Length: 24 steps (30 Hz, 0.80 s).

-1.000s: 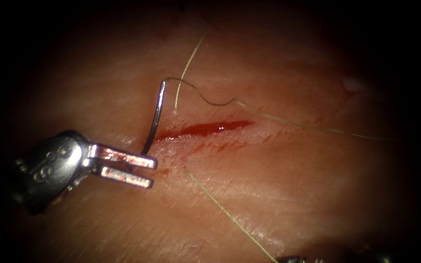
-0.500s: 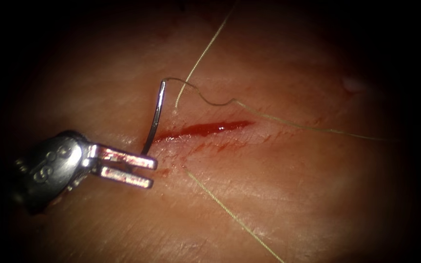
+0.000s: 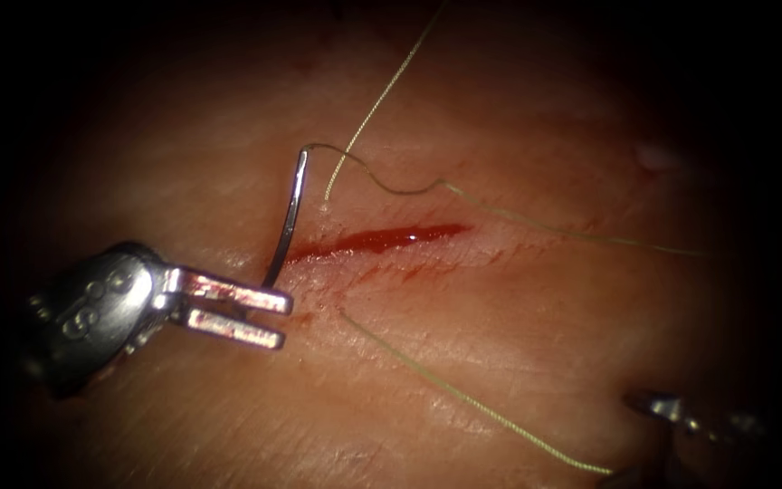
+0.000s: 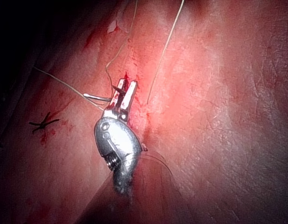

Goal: Wound Closure

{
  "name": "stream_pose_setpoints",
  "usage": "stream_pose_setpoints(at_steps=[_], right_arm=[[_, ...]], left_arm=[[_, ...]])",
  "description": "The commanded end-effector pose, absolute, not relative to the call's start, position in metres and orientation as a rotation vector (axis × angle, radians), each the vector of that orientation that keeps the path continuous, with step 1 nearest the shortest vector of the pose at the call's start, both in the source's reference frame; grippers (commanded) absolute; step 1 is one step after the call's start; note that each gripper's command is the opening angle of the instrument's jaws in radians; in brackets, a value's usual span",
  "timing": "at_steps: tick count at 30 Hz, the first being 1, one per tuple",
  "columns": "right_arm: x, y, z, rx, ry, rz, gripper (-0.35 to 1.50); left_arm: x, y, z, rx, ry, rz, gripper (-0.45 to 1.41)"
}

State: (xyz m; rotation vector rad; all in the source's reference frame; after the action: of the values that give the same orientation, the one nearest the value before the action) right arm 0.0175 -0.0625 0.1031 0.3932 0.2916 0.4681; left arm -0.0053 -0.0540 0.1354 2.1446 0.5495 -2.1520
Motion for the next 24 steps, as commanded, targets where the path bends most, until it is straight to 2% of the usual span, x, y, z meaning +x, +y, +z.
stream_pose_setpoints(at_steps=[1,9,17,24], right_arm=[[0.0189,-0.06,0.103,0.373,0.32,0.48,1.33],[0.0238,-0.056,0.104,0.322,0.354,0.536,1.33],[0.03,-0.057,0.108,0.399,0.4,0.534,1.33],[0.034,-0.059,0.113,0.415,0.368,0.515,1.32]], left_arm=[[-0.0057,-0.054,0.136,2.144,0.549,-2.15,-0.45],[-0.0056,-0.054,0.136,2.144,0.549,-2.15,-0.45],[-0.0056,-0.054,0.136,2.143,0.548,-2.149,-0.45],[-0.0056,-0.054,0.136,2.14,0.548,-2.152,-0.45]])
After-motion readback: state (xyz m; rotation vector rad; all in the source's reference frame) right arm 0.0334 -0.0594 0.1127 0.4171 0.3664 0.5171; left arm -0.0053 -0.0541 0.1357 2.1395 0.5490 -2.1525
